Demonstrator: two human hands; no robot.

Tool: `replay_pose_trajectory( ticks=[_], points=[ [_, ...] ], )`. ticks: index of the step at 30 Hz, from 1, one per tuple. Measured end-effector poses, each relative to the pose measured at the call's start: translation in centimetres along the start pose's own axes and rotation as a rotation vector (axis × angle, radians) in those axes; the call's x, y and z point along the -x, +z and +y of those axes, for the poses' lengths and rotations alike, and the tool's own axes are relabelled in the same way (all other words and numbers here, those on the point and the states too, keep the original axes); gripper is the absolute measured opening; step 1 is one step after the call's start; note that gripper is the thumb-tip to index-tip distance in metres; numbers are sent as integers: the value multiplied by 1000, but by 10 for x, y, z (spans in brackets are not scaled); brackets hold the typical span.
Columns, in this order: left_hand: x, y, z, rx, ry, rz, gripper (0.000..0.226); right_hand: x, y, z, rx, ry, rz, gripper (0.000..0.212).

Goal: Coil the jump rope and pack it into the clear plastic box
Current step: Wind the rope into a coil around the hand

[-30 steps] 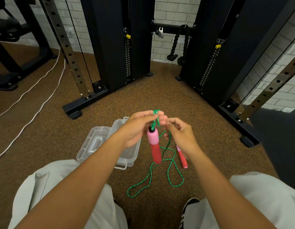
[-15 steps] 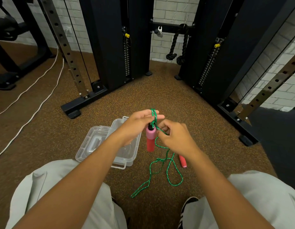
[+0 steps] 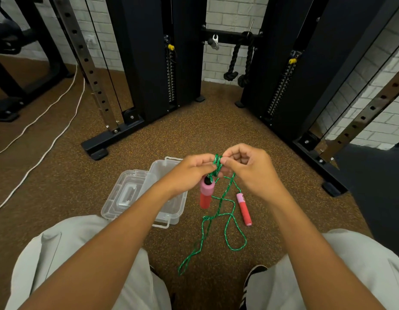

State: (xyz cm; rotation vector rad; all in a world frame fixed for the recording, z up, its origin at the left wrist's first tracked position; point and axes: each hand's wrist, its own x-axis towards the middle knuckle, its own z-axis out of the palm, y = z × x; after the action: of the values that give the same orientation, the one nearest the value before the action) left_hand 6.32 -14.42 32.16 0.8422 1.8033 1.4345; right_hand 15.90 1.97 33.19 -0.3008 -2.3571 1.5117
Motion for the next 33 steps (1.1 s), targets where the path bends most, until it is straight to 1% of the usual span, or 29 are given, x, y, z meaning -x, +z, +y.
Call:
replay_pose_trajectory(
  ticks=[4, 6, 8, 12, 15, 18, 25, 28, 30, 33],
  points=[
    [-2, -2, -2, 77, -21, -29, 21, -1, 0, 5, -30, -5, 21, 9],
    [-2, -2, -3, 78, -29, -29, 16, 0, 2, 5, -68, -6, 15, 3],
    [-3, -1, -2, 60, -28, -31, 13, 1, 3, 5, -113, 1, 19, 5],
    [0, -2, 0, 41, -31, -44, 18, 1, 8, 8, -201, 40, 50, 4],
    [1, -6, 1, 24, -53, -96, 25, 1, 14, 11, -280, 79, 81, 4],
    [1, -6, 1, -2, -76, -139, 26, 1, 16, 10, -268, 88, 80, 7],
    [3, 0, 0, 19, 11, -29, 25, 0, 16, 8, -300, 46, 140, 5],
    [4, -2, 3, 86, -9, -3, 22, 0, 13, 11, -274, 39, 162, 5],
    [5, -2, 3, 171, -16, 5, 21, 2, 14, 16, -280, 52, 145, 3],
    [5, -1, 3, 344, 10, -3, 24, 2, 20, 21, -353, 86, 164, 12]
  ],
)
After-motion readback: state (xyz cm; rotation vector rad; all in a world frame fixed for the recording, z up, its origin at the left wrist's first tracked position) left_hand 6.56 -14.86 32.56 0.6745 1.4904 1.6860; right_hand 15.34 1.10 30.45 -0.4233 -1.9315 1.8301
